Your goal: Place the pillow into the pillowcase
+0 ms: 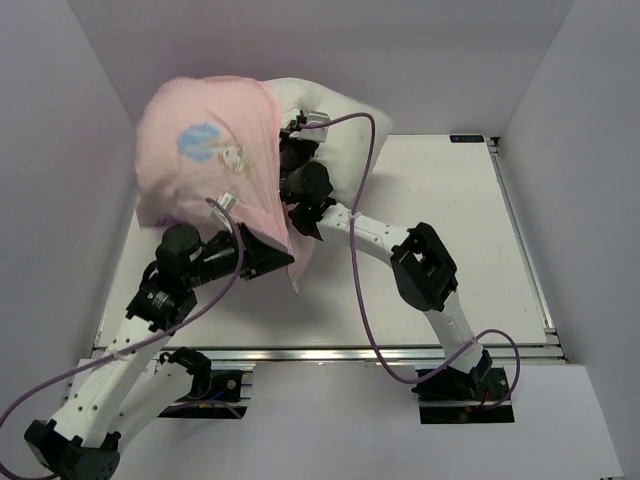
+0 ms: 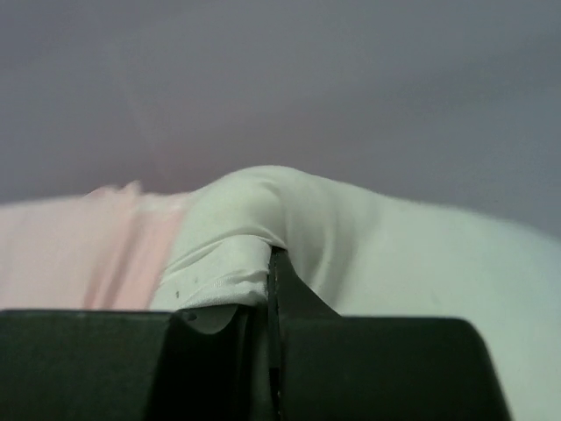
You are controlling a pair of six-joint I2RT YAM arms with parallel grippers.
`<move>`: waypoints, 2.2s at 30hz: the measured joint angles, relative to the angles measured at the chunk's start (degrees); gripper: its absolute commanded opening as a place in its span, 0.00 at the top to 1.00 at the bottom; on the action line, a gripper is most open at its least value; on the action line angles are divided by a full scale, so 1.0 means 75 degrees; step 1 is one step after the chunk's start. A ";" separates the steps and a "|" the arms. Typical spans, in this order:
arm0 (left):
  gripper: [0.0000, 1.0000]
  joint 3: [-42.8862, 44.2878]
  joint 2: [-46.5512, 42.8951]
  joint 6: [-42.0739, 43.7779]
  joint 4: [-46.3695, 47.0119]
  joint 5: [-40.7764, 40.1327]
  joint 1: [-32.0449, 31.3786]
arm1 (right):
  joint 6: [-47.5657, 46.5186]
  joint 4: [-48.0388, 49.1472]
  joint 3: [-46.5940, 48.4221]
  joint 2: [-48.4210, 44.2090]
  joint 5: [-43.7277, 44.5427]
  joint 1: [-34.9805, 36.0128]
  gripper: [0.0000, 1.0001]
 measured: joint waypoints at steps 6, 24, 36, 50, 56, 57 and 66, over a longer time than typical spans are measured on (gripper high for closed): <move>1.00 -0.0994 -0.1128 -0.0781 -0.0259 -0.0061 -0.0221 | -0.0070 -0.0358 -0.0388 -0.0125 -0.0090 -0.0154 1.00; 0.02 -0.0664 0.0772 -0.0198 -0.1084 0.1349 -0.0592 | 0.2556 -0.1480 -0.8714 -0.4832 -0.2713 0.0481 0.19; 0.03 0.4750 0.2661 0.1877 -0.3847 -0.2567 -0.0621 | 0.3060 -0.5992 -0.7539 -0.7417 -0.3319 0.0108 0.11; 0.29 0.9544 0.9177 0.3520 -0.6901 -0.7041 -0.0621 | 0.3573 -0.9795 -0.4672 -0.5869 -0.5237 -0.3273 0.11; 0.47 0.9917 0.9186 0.3978 -0.7688 -0.7889 -0.0621 | 0.3867 -1.0500 -0.4368 -0.4975 -0.6024 -0.4118 0.11; 0.48 0.9885 0.9186 0.4013 -0.7796 -0.8023 -0.0621 | 0.3908 -1.0535 -0.4348 -0.4881 -0.6111 -0.4167 0.11; 0.28 0.9664 0.9183 0.4156 -0.8107 -0.8177 -0.0621 | 0.3995 -1.0675 -0.3963 -0.4406 -0.6752 -0.4255 0.11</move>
